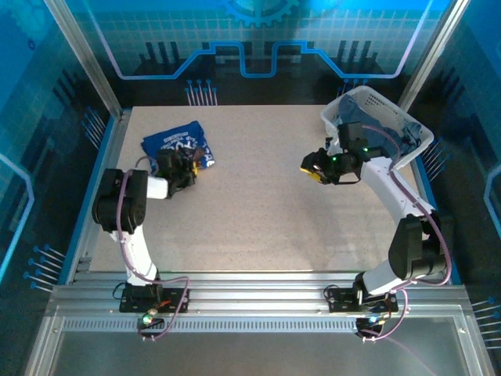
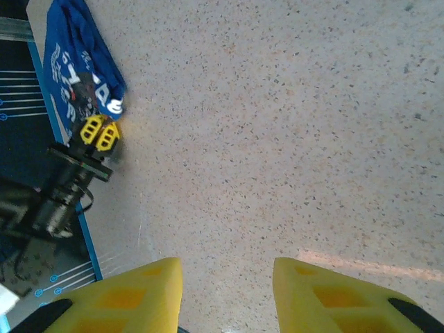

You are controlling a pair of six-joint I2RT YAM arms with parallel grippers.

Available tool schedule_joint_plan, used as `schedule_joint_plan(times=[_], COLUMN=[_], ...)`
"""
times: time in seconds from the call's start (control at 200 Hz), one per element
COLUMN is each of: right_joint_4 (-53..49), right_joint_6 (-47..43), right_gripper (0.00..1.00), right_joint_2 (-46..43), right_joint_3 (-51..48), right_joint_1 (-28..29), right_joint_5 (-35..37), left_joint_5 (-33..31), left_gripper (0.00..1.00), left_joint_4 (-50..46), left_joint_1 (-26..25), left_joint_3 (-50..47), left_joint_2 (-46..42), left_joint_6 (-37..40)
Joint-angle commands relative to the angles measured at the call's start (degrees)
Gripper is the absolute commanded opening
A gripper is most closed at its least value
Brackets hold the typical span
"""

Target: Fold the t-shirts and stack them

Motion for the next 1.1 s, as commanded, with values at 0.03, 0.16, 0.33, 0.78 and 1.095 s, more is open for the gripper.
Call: schedule_joint_plan(times=[0.03,0.16,0.33,0.78,1.095], right_joint_4=[0.05,0.23,0.23,14.48,28.0], right_joint_6=[0.17,0.44,0.77,1.71,7.74], right_gripper=[0.41,0.41,0.41,0.48,0.65], right_joint_2=[2.0,2.65,3.57,-2.23,-9.69], right_joint_3=[2.83,3.52,3.76,1.47,-3.27], right_joint_1=[1.76,2.69,3.81,6.67,6.87], right_joint_5=[-0.83,-0.43,-0.21,-5.92,-5.13], left_joint_5=[12.16,12.54,13.73,9.31,-5.67], left_gripper=[0.18,0.22,0.23,0.46,0.9], left_joint_4=[-21.27,-30.54,-33.19,-36.45,-43.64], left_joint_1=[7.02,11.81,13.06,11.87,11.52], left_joint_3=[7.07,12.45,22.62,30.11,19.62], left_joint_2=[2.36,2.48,7.78,7.41,-15.8], left_joint_6=[20.71,27.98,28.88,31.18,36.25])
